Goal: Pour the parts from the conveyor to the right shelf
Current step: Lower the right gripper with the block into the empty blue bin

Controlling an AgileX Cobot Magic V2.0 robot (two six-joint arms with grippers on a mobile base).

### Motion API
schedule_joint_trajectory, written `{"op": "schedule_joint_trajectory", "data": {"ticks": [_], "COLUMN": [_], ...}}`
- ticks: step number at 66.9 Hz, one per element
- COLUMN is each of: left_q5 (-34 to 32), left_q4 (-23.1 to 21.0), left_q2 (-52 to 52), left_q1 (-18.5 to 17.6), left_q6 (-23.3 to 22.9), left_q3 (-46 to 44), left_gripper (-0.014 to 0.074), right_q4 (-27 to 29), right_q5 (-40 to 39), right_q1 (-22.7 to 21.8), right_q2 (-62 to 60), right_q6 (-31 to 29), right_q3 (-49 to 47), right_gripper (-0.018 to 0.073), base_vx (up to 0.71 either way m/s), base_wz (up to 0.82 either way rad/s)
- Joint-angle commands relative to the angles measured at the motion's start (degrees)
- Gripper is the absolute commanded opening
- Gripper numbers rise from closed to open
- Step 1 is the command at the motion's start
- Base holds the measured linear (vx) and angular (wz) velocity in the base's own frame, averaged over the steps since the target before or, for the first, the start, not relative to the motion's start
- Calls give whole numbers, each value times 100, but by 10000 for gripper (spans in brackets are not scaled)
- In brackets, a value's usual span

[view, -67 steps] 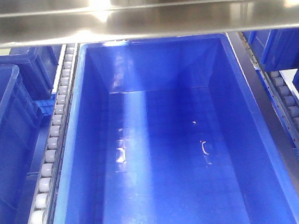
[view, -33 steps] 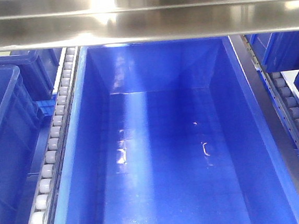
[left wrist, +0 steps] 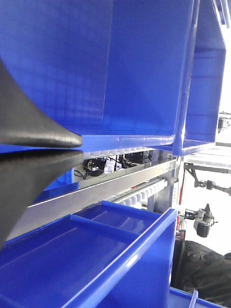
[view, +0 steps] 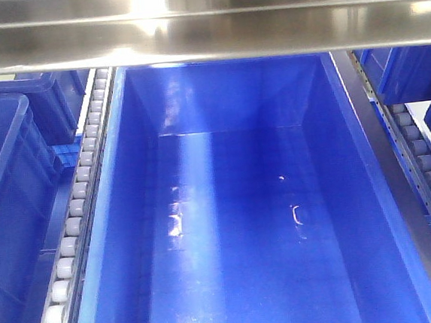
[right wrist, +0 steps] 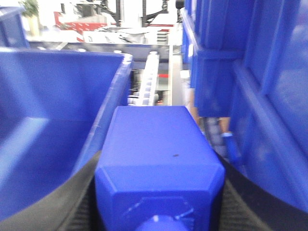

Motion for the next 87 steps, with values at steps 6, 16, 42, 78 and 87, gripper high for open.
{"op": "schedule_joint_trajectory", "data": {"ticks": [6, 16, 42, 78, 87], "left_q5": [-425, -425, -425, -425, -425], "left_q4": [-49, -49, -49, -49, -49], "left_q2": [-47, -47, -47, -47, -47], "left_q1": [-31, -31, -31, -31, -31], "left_q6": [-25, -25, -25, -25, -25], "left_q3": [123, 123, 123, 123, 123], "left_gripper": [-6, -6, -6, -6, -6], "right_q4": [176, 328, 436, 331, 308], "right_q5": [-267, -115, 41, 1351, 2080], "right_q1": [13, 401, 1968, 2985, 2985], "right_q2": [186, 703, 3296, 7346, 8154], "right_q6": [-46, -311, -811, -113, 57], "right_q3": [-333, -683, -2053, -4938, -5745], "right_gripper": [0, 4, 20, 64, 71], "base_vx": [0, 0, 0, 0, 0], "base_wz": [0, 0, 0, 0, 0]}}
